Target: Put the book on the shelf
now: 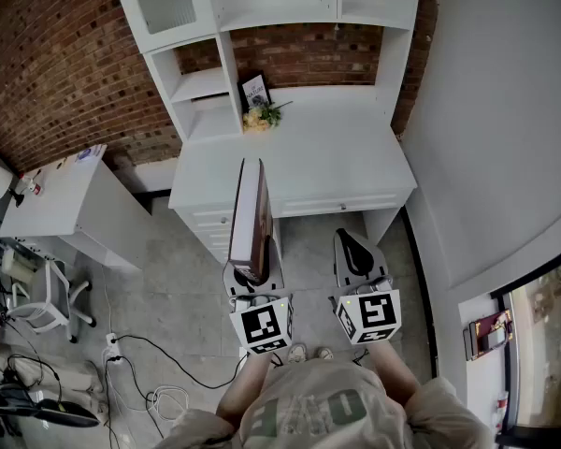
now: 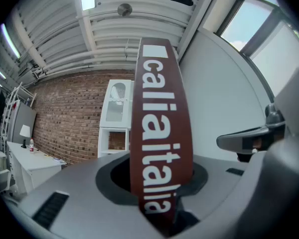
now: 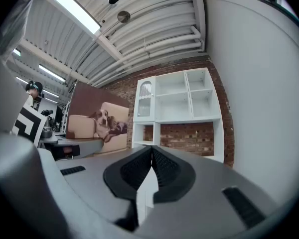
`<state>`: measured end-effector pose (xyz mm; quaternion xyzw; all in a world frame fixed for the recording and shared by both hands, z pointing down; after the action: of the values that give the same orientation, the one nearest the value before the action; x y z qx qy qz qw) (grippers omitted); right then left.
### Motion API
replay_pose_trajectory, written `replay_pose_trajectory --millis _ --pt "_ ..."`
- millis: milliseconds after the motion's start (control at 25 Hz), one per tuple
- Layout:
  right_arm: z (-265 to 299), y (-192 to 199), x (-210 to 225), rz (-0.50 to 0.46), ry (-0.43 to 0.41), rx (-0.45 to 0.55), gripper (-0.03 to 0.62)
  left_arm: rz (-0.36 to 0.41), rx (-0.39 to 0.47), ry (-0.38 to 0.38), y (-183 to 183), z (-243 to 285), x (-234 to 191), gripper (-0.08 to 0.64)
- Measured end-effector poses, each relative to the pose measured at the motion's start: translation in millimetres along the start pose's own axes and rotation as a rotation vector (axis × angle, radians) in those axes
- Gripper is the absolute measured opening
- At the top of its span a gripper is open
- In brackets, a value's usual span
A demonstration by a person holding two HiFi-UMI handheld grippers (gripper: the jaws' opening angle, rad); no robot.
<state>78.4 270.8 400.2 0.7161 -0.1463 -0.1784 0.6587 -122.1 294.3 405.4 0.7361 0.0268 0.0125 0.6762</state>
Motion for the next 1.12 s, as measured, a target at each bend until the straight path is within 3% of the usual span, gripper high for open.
replay_pose_trajectory --millis 680,1000,1120 --pt "-23.0 16.0 36.8 0.035 -0.049 -0.018 0.017 0.019 -0.028 -0.060 13.9 -12.5 36.4 0.155" --pt "-22.8 30.2 63.8 0.085 -0.057 -0.028 0.017 0.004 -0.013 -0.079 23.9 -4.8 56.9 0.155" --pt "-17.3 28.0 68.5 0.061 -0.067 -0.020 0.017 -0.009 -0.015 -0.098 25.4 2.9 54.8 0.155"
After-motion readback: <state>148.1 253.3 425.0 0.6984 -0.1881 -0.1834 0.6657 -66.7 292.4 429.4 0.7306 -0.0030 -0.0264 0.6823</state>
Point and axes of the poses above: the fingertips, and each gripper's own axes: z forward along the fingers, x to its right, y out of its underside, the point moved 8 cm from there along -z, backward along the fingers, and after that the axes turned 3 degrees about -z, right-handed, at the moved point
